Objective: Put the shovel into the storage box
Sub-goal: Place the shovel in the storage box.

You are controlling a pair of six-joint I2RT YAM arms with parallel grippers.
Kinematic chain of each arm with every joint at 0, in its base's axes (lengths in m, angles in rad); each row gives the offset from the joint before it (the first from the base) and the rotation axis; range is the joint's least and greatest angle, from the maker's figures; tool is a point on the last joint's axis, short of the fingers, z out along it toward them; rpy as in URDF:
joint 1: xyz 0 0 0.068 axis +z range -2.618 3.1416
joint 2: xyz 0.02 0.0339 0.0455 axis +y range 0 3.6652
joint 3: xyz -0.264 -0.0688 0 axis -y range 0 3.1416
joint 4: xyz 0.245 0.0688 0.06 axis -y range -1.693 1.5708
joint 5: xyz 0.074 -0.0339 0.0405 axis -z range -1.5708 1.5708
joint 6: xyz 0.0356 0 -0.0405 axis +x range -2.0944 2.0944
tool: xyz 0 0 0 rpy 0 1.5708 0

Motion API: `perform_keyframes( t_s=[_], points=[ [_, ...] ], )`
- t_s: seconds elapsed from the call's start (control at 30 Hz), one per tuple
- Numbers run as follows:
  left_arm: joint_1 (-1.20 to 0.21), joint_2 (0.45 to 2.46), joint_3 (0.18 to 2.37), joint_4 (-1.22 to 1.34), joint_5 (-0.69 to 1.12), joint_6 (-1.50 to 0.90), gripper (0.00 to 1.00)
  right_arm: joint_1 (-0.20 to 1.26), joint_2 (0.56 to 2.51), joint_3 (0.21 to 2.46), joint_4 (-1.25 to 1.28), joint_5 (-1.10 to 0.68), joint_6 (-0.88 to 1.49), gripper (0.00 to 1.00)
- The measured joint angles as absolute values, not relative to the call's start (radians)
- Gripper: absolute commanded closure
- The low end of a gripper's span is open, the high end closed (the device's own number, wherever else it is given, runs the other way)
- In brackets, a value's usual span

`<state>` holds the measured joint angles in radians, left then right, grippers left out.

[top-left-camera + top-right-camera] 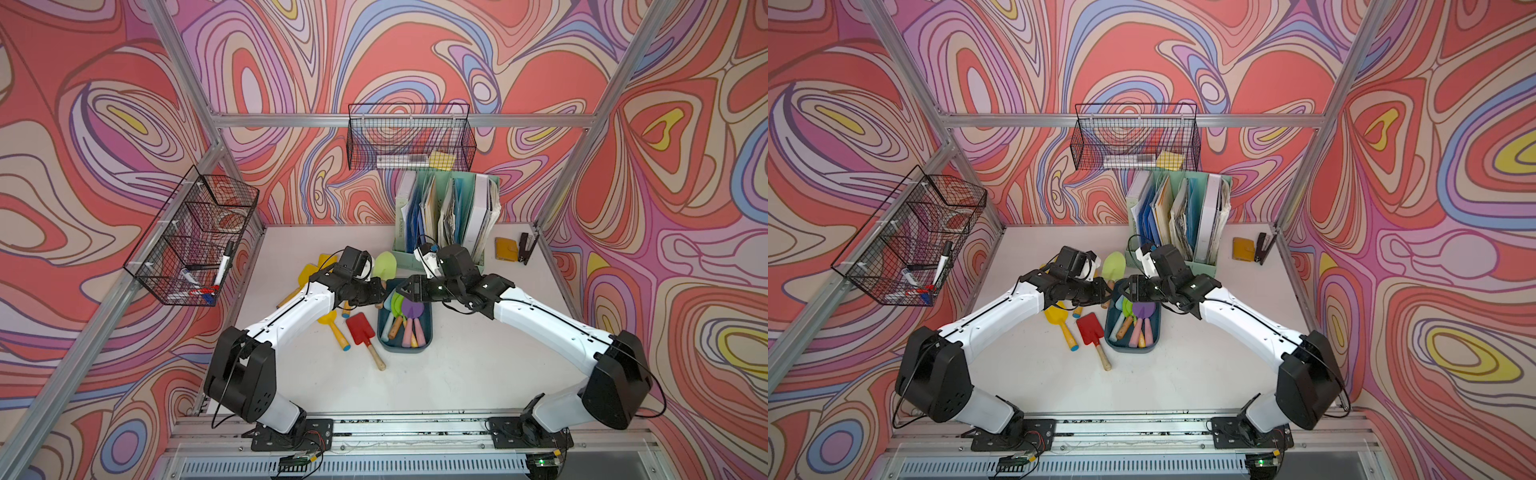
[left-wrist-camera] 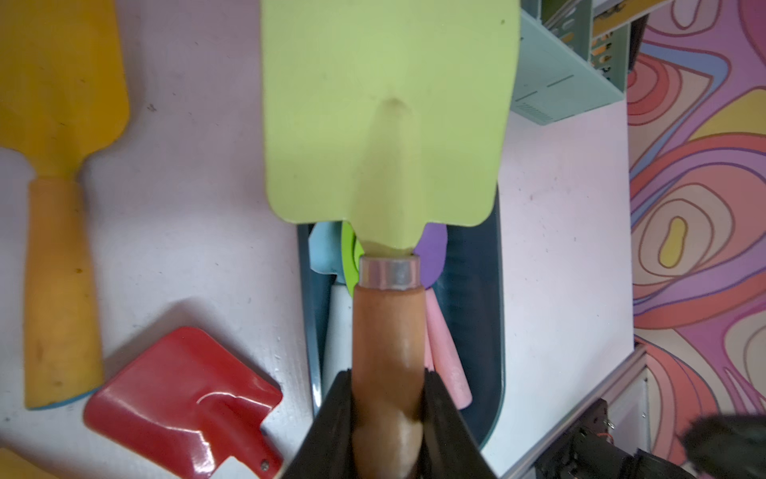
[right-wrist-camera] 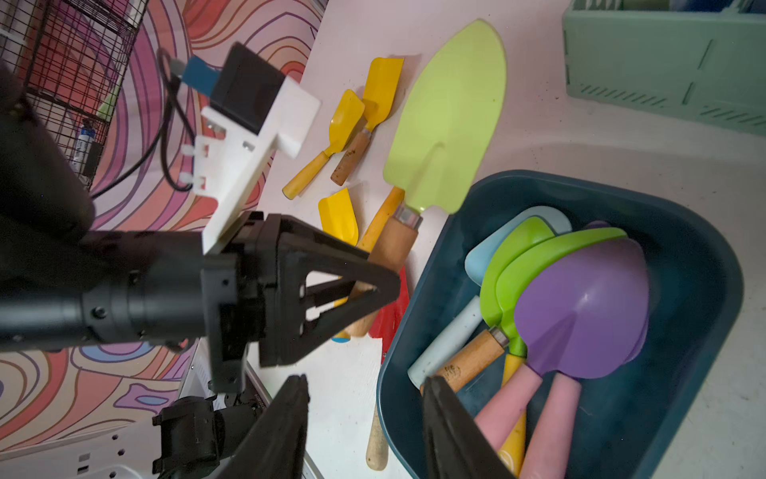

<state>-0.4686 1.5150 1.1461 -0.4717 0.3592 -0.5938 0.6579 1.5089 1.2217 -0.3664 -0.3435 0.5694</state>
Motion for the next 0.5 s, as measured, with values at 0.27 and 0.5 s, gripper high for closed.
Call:
perform_keyframes(
  t_s=[0.27,0.5],
  points=[
    [-0.489,1.422,1.144,-0.448,0.408,-0.635,0.97,0.643,1.567,1.249,-0.346,-0.327,0.583,0.54],
    [-0.499,1.414,1.103,-0.421,0.421,-0.66,0.97,0.613,1.577,1.249,-0.313,-0.329,0.604,0.55]
  ],
)
